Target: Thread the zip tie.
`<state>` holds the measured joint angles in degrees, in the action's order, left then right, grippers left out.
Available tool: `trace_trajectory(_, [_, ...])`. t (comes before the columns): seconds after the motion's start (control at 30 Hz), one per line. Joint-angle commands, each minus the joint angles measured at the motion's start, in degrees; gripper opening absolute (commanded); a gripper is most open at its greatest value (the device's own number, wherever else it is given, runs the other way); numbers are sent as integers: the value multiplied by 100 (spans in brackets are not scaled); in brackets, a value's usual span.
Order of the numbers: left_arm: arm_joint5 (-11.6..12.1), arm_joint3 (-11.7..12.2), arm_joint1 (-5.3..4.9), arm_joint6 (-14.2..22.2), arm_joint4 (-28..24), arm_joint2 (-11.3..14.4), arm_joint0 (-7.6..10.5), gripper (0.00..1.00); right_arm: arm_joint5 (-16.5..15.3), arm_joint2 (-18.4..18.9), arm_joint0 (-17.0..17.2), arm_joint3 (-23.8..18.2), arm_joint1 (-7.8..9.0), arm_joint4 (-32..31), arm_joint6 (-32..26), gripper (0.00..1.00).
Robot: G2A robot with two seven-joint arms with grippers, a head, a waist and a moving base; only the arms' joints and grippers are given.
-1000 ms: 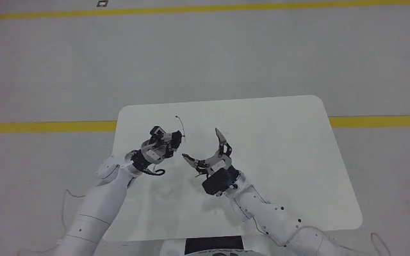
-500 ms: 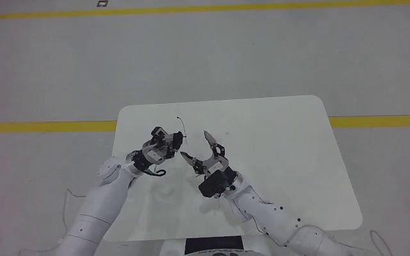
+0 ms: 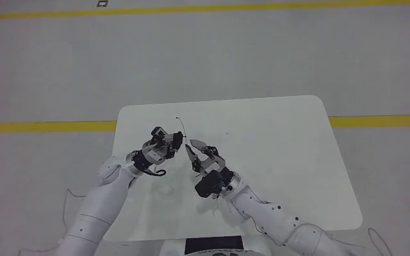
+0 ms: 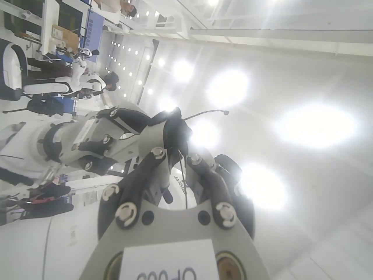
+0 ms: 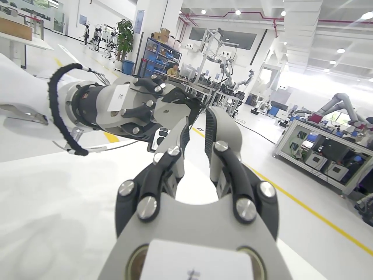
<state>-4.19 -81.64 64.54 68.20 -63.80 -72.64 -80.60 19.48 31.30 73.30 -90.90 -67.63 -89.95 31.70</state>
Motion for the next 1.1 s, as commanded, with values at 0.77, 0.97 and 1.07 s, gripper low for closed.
trace_trajectory(0.77, [0,0,0,0,0,0,0,0,0,-72,-126,73,-66,0,-132,11])
trace_trajectory(0.97, [0,0,0,0,0,0,0,0,0,-46,-115,78,-74,0,-202,0])
trace_trajectory(1.07, [0,0,0,0,0,0,0,0,0,-7,-86,82,-77,0,-229,0])
